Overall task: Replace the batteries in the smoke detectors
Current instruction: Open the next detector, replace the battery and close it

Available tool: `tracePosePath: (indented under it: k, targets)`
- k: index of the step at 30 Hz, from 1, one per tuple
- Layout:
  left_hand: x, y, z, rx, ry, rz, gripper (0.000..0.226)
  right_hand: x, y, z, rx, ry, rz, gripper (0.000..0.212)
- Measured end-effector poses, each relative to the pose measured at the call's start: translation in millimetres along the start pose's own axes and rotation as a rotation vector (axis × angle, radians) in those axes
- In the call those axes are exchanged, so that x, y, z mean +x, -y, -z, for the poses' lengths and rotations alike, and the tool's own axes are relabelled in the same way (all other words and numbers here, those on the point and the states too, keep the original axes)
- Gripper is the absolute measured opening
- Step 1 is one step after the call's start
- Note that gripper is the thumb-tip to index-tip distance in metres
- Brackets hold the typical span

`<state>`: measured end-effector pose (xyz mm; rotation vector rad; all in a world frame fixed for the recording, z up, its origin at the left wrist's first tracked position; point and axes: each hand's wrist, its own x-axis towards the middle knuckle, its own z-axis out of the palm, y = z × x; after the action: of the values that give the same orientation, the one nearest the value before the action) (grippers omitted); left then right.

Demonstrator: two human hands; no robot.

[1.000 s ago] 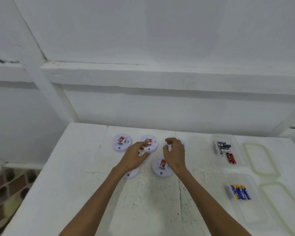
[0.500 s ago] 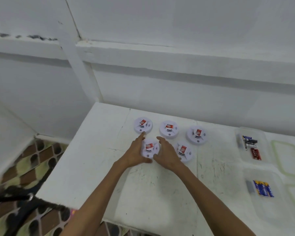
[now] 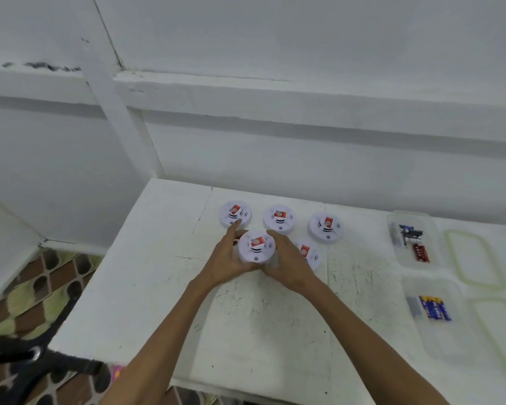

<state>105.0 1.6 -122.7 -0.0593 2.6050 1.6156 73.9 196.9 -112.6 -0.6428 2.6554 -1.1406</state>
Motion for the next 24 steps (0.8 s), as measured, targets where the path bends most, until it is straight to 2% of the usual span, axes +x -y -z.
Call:
tracePosePath:
  k: [2, 4, 10, 16, 17, 19, 24]
  targets:
    - [2.5, -7.5, -4.1, -0.026, -0.005, -0.033, 0.122, -9.0, -5.6, 11.2, 0.032, -0.046, -0.031, 0.076]
    - [5.1, -14.7, -9.3, -0.064, -0.014, -0.047, 0.123, -17.8, -8.6, 23.9, 0.054, -0.083, -0.021, 0.079]
    - [9.9, -45.0, -40.5, -0.117, 0.053, -0.096, 0.108, -56.4, -25.2, 50.4, 0.132, -0.212, -0.069, 0.062]
    - [7.3, -70.7, -87.0, -0.074, 0.193, -0.151, 0.070, -99.6, -48.1, 72.9, 0.116, -0.358, -0.153, 0.045]
    - [5.7, -72.2, -95.0, -0.069, 0.221, -0.168, 0.071, -106.2, -50.7, 76.4, 0.110, -0.387, -0.165, 0.039]
    - [3.5, -71.3, -112.1, -0.067, 0.256, -0.203, 0.087, -118.5, -55.4, 81.9, 0.115, -0.419, -0.190, 0.028]
    - [-11.9, -73.4, -155.5, -0.095, 0.286, -0.259, 0.112, -142.3, -68.1, 82.3, 0.230, -0.451, -0.357, 0.050]
